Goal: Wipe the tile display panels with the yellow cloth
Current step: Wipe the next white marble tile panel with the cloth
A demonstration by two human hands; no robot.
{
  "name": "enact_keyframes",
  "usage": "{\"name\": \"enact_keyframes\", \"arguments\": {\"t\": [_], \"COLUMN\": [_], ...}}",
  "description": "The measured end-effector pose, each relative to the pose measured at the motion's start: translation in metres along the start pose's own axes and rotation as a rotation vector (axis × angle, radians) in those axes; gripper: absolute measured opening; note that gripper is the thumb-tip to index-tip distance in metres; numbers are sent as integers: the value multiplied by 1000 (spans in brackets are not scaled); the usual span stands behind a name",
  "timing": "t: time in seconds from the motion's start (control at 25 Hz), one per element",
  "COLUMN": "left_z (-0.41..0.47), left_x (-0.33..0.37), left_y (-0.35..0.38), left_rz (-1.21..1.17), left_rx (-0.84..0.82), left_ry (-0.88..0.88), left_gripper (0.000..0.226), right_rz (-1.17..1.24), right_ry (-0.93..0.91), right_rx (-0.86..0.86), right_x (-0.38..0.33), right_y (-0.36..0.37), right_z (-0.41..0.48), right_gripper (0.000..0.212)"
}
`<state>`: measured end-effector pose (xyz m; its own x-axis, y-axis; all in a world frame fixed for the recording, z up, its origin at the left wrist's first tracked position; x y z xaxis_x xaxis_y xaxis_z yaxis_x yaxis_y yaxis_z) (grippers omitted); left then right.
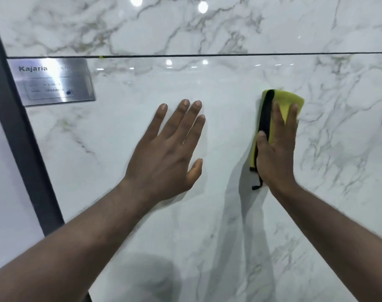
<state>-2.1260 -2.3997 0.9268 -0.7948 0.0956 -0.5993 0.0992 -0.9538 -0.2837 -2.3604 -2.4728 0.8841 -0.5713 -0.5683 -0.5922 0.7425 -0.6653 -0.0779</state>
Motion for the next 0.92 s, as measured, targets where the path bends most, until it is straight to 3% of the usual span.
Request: {"name": "enact_keyframes", "arguments": {"t": [0.04, 0.08, 0.2, 0.24, 0.28, 0.32, 0.4, 0.48, 0.52, 0.64, 0.72, 0.8, 0.84, 0.92], "left_z": [-8, -16, -39, -47, -54, -60, -75, -90, -97, -120, -138, -149, -154, -165], "left_x": [-5, -12, -39, -48, -56, -64, -81, -99, -107, -130, -146, -157, -160, -166], "left_y": [-4, -8, -18, -22, -24, -26, -30, -35, -39, -48, -50, -50, -50, -52], "left_rz": [16, 26, 59, 71, 82, 84, 69, 58, 48, 44, 45, 26, 8, -24], "left_rx": [-1, -6, -22, -28, -31, -33, -45, -26, -4, 48, 60, 57, 59, 72], "left_ry": [-1, 0, -4, -2, -3, -8, -24, -46, -59, -49, -31, -24, -25, -33], "left_gripper": [82, 82, 82, 82, 82, 82, 83, 83, 83, 81, 80, 80, 80, 78], "right_rz": [22, -20, -206, -237, -221, -180, -29, 32, -11, -233, -216, -52, -11, -66], "right_ry": [54, -19, -636, -733, -707, -577, -148, 27, -69, -595, -509, -131, -36, -198], "right_rx": [3, -35, -262, -288, -268, -206, -25, 21, -41, -277, -239, -91, -69, -160], "right_x": [-12, -32, -81, -83, -82, -80, -83, -112, -130, -160, -158, -161, -173, -205], "right_y": [9, 21, 53, 52, 50, 50, 53, 69, 81, 98, 96, 98, 105, 128], "right_z": [-2, -12, -79, -90, -88, -78, -59, -68, -80, -132, -127, -115, -120, -155], "right_gripper": [72, 72, 64, 62, 61, 61, 67, 72, 71, 62, 61, 65, 67, 65]}}
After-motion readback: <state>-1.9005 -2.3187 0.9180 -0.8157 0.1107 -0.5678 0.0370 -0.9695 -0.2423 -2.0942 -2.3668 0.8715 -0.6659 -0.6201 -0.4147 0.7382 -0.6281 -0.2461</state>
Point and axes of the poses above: each hand's wrist, its own z-axis towards the middle knuckle, its own y-axis out of the palm, x = y × z, the point moved 8 cm from there along z, towards the middle knuckle, and after that the axes turned 1 degree about -y, right-handed, at the moved point
